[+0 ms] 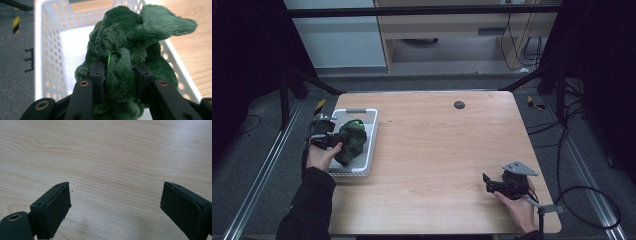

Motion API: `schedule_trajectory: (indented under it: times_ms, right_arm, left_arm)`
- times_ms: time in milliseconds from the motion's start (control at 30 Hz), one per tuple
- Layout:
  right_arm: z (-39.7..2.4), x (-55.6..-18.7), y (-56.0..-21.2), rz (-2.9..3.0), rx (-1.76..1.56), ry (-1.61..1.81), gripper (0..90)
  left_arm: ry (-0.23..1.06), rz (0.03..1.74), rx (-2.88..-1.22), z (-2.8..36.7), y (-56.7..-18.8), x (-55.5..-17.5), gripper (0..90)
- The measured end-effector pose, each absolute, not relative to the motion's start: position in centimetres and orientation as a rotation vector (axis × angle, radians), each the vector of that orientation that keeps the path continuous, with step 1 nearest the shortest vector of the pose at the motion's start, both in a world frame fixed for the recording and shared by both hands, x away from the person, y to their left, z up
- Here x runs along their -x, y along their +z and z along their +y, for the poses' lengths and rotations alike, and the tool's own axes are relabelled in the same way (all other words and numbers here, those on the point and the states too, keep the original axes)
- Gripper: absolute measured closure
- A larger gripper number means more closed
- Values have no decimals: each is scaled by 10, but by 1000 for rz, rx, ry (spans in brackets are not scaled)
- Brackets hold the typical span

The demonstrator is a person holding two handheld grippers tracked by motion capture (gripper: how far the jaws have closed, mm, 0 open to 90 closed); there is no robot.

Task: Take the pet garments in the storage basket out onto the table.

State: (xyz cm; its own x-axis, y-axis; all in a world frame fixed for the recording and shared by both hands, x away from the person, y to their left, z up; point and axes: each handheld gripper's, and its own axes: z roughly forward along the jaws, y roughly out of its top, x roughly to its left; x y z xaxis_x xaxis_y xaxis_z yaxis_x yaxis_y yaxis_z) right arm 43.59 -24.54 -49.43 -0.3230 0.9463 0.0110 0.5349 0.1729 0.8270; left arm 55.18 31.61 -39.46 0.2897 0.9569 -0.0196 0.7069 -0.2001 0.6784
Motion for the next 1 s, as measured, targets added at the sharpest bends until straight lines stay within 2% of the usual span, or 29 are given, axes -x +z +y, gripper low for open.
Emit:
schedule_trajectory:
  times_ms: [600,1000]
  right_arm:
    - [-249,-435,-493,1910,-1391,1049,94]
    - [-250,-435,-493,1897,-1390,1050,98]
  left_arm:
    - [609,1354,-1944,323,-352,-523,657]
    - [615,1192,-2004,315,-328,-509,656]
